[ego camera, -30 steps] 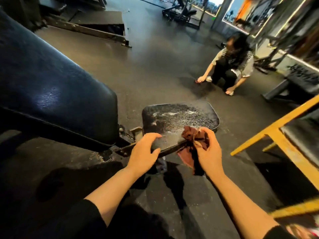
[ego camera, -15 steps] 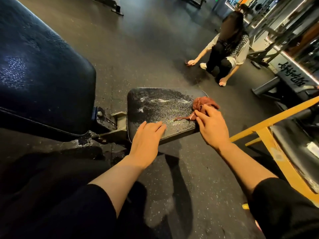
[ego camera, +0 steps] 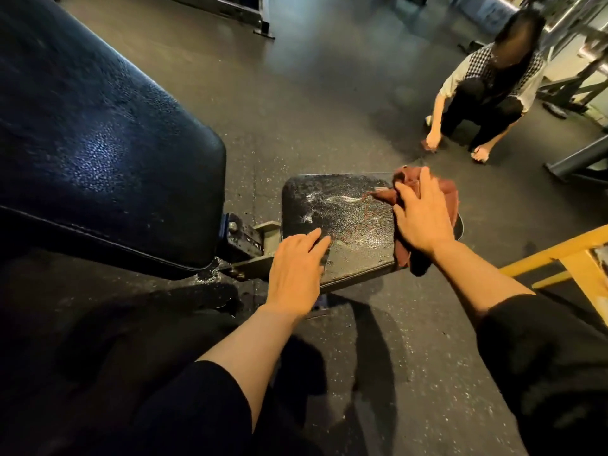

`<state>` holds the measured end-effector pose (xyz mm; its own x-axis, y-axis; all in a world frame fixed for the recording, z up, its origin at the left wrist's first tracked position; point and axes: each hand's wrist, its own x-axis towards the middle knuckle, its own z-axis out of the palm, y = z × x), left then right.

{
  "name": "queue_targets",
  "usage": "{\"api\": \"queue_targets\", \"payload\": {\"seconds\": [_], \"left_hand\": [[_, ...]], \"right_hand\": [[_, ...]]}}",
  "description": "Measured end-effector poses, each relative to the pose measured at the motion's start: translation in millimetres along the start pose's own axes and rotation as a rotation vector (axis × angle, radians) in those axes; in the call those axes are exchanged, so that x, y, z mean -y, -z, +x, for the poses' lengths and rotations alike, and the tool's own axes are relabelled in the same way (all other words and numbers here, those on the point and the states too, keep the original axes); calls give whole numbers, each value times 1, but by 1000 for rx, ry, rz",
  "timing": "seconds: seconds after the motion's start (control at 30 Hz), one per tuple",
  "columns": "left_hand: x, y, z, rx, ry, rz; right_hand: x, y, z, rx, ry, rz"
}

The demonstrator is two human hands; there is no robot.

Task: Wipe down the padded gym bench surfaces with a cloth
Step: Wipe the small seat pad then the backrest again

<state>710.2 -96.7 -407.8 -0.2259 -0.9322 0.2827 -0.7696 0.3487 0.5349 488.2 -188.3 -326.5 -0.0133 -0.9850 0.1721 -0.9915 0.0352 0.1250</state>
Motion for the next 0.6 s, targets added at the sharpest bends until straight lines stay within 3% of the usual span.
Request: {"api": "queue_targets", "payload": {"seconds": [0.07,0.23,0.37,0.47,0.6], "left_hand": [[1,-1,1,-2,7,5],[6,-1,3,19,48,40],[14,-1,1,35,126,19],[17,-3,0,47,175,-22],[18,-4,2,39,203,-63]], "right_hand": [[13,-8,-5,44,-31,33],[19,-16,-45,44,328,70],[-3,-12,16,18,116,-28],[21,-19,25,14,-7,-8],[54,-23,-38,-17,308,35]]}}
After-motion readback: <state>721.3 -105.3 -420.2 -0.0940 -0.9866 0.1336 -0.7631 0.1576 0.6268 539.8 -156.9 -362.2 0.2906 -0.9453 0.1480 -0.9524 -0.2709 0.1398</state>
